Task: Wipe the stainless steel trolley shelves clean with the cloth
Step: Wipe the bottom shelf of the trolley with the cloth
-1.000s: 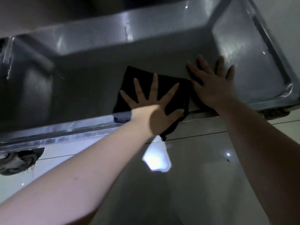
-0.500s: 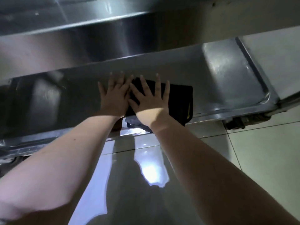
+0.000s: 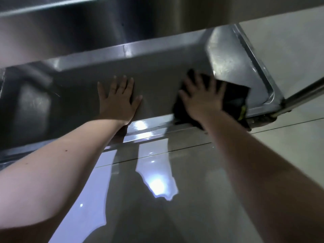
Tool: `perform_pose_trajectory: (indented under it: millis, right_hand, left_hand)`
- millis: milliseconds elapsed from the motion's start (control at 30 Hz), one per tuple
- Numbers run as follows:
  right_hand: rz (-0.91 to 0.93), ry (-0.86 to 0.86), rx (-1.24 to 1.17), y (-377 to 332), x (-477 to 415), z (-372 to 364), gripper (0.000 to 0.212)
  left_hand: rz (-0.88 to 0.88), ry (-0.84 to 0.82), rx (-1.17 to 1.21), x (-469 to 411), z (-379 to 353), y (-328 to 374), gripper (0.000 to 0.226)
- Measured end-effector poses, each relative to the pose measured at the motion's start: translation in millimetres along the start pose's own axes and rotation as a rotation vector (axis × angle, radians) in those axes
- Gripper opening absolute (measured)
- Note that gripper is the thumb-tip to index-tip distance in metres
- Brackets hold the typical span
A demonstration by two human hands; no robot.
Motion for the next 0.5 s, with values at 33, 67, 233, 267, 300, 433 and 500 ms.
perform_pose_trajectory:
  millis: [33,67,233,267,300,433,500]
  right_hand:
    - [0.136,0.018,-0.024,-34.5,12.1,-4.5,0.058]
    - [0.256,0.023,-0.044,-63.3,24.4,-7.1,0.057]
    - [0.305,0.079,-0.064,-21.2,17.2,-3.4,0.061]
    - [0.22,0.106,-0.038,15.1,6.2,0.4,0.062]
    - [0.116,0.11,-0.012,54.4,-5.3,5.2,0.062]
    - [-0.216,0.033,0.057,148.0,-25.3,16.8,0.061]
    - [-0.263,0.052,0.071,129.2,-21.7,14.0,0.061]
  left_hand:
    - [0.041,-0.014,0.028,1.7,0.2,5.4,0.066]
    - [0.094,-0.029,0.064,4.2,-0.3,9.7,0.065]
    - [0.167,0.006,0.1,13.2,-5.5,14.5,0.064]
    - [0.168,0.017,0.104,12.8,-6.7,13.8,0.065]
    - [0.166,0.026,0.107,12.0,-8.4,13.7,0.065]
    - [0.17,0.044,0.08,11.3,-14.0,18.3,0.066]
    - [0.168,0.056,0.071,12.1,-16.2,19.7,0.066]
Point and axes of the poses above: each hand's wrist, its own x-axis away from the middle knuckle, its own z-axis out of the back of the hand, y = z × x, the point moved 3 cm from there along -x, towards the middle knuckle, and after that the axes turned 12 degrees about y, right-handed, at the moved point
